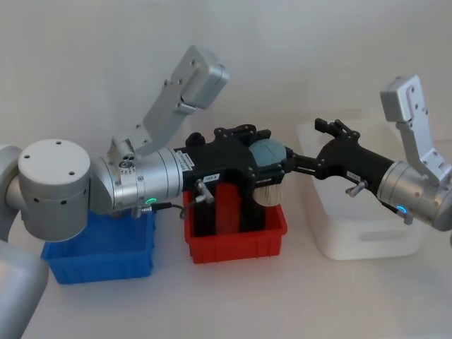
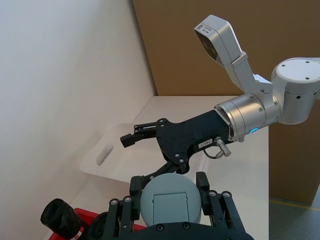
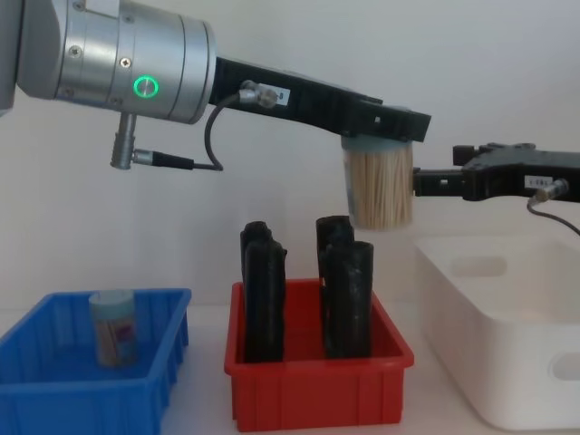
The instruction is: Pick the cotton swabs from the blue box and place them into the white box.
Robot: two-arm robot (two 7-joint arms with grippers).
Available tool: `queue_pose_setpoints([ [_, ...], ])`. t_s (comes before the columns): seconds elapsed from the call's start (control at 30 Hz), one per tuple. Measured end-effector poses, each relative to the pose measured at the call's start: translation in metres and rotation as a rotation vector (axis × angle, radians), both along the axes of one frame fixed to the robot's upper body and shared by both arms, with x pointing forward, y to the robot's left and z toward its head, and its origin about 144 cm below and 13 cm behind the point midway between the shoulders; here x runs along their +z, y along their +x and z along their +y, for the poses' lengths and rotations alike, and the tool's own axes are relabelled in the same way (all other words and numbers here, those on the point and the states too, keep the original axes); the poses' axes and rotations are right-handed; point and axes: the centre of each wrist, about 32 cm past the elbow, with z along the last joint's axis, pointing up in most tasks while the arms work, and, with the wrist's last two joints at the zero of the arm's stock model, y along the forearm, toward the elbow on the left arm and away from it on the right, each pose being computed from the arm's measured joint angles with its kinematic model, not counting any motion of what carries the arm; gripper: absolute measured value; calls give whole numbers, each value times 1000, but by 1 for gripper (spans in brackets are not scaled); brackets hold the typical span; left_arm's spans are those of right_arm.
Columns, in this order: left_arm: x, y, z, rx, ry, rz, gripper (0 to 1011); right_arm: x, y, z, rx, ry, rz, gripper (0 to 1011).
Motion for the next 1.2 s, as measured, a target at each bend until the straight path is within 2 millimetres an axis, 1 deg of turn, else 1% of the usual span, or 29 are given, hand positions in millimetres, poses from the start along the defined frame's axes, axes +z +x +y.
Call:
queue_pose_setpoints([
  [0.5,1,0,-1,-6,2,-1,670,7,0,-10,219,-27,22,1001],
  [0.73,1,0,-1,-8,1,-1,670,12,0,-17,288,-35,16,1002],
  [1.0,1,0,-1,-9,1,-1,670,15,-1,-24,301,-44,14,1001],
  [1.2,1,0,-1,-9,1,-1,670,13,-3,-34,264,-61,22,1001],
])
